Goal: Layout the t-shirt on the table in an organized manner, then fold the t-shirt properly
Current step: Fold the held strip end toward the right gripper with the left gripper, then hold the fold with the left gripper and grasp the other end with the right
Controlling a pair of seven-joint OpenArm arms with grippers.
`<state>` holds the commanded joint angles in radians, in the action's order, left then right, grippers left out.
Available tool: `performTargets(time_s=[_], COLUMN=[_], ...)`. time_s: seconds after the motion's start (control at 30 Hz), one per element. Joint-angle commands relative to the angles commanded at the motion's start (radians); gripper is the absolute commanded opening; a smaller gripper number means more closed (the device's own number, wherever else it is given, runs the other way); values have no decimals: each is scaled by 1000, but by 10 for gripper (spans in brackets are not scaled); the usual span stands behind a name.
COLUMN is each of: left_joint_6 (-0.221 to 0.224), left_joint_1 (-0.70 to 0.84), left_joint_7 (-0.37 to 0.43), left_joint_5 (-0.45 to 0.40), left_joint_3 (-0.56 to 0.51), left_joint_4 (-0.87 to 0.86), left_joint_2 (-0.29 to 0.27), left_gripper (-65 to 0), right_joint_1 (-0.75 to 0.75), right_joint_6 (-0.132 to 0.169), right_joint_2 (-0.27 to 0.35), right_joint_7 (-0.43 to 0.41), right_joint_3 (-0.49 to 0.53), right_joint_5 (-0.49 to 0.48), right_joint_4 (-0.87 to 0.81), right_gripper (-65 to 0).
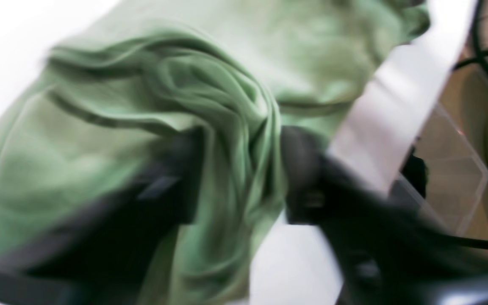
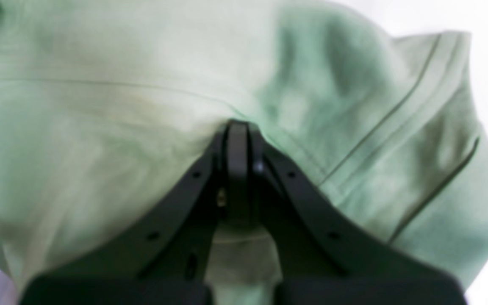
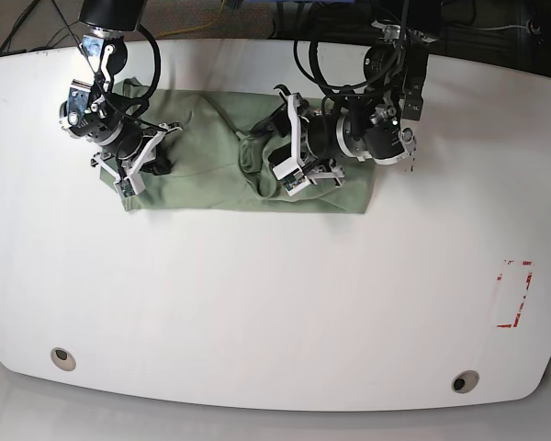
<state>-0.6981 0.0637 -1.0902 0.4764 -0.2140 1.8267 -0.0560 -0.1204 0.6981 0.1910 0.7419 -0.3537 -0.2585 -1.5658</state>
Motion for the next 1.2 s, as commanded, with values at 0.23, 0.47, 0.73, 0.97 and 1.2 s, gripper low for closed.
performTargets(time_s=[0.23,0.47,0.73,0.97,1.2], left_joint_6=[0,0,0,0,0], left_joint_1=[-6,-49,-40,3,57], left_joint_7=[0,21,204,264,301], left_joint_5=[95,43,-180,-342,-457], left_joint_3=[-20,31,34,34,35], left_joint_4=[66,91,91,87,83], left_joint_2=[6,98,210,238,239], left_gripper=[-262,-263,-480,-627,-624], right_joint_1=[0,0,-2,0,0], right_joint_6=[0,0,0,0,0], right_joint_2=[0,0,2,2,2], right_joint_7=[0,0,0,0,0], right_joint_3=[0,0,0,0,0], right_joint_5=[0,0,0,0,0], right_joint_4=[0,0,0,0,-2], right_gripper=[-650,-650,-650,-650,-650])
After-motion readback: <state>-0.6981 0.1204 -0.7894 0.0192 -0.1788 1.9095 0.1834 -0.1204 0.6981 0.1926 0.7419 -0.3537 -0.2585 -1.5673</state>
